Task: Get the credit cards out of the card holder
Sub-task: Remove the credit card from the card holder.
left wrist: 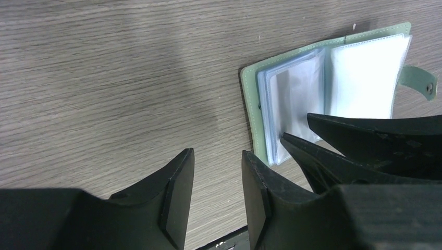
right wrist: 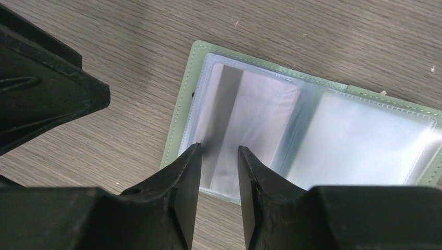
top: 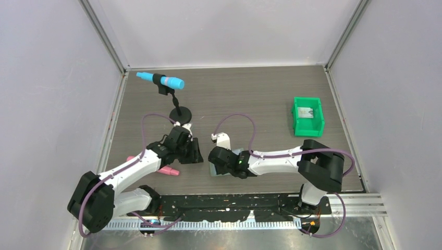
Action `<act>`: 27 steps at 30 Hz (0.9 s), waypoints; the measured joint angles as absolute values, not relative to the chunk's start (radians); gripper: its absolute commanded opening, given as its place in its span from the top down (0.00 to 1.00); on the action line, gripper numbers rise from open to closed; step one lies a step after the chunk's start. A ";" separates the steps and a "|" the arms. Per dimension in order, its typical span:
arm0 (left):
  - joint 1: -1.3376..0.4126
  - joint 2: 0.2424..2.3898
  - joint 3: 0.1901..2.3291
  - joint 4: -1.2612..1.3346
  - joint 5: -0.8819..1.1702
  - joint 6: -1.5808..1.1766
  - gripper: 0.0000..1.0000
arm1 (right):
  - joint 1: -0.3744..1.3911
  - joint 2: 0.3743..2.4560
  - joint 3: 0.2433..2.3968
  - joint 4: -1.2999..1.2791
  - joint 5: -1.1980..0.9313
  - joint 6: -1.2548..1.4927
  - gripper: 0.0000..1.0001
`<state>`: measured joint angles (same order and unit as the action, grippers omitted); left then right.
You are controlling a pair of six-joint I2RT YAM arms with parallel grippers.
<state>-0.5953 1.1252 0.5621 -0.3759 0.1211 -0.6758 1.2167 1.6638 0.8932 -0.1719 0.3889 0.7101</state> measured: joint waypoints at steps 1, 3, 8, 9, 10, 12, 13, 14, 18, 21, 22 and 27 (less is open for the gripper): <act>-0.595 1.127 0.562 -0.376 0.125 -0.675 0.59 | 1.214 1.662 0.889 -0.168 0.383 0.710 0.63; -0.595 1.128 0.562 -0.376 0.129 -0.676 0.59 | 1.209 1.659 0.884 -0.163 0.378 0.710 0.63; -0.595 1.129 0.562 -0.369 0.152 -0.675 0.60 | 1.206 1.636 0.850 -0.131 0.363 0.710 0.73; -0.595 1.131 0.562 -0.363 0.161 -0.673 0.60 | 1.206 1.631 0.844 -0.126 0.360 0.708 0.76; -0.595 1.134 0.562 -0.356 0.168 -0.672 0.60 | 1.205 1.627 0.839 -0.124 0.357 0.706 0.80; -0.595 1.146 0.564 -0.347 0.184 -0.672 0.60 | 1.199 1.627 0.834 -0.116 0.352 0.705 0.85; -0.595 1.150 0.565 -0.346 0.189 -0.672 0.60 | 1.196 1.627 0.833 -0.112 0.349 0.704 0.87; -0.595 1.155 0.566 -0.344 0.195 -0.672 0.60 | 1.194 1.627 0.831 -0.107 0.345 0.704 0.90; -0.595 1.156 0.566 -0.338 0.205 -0.673 0.61 | 1.186 1.625 0.822 -0.084 0.334 0.701 0.95; -0.595 1.157 0.566 -0.326 0.219 -0.672 0.61 | 1.179 1.605 0.797 -0.065 0.327 0.693 0.95; -0.595 1.158 0.566 -0.316 0.233 -0.673 0.61 | 1.174 1.591 0.780 -0.047 0.321 0.689 0.95; -0.595 1.184 0.566 -0.262 0.282 -0.677 0.63 | 1.127 1.504 0.637 0.112 0.238 0.677 0.95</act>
<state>-0.5953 1.1835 0.5659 -0.2623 0.2821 -0.6769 1.1271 1.5036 0.6373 0.1120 0.2382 0.6773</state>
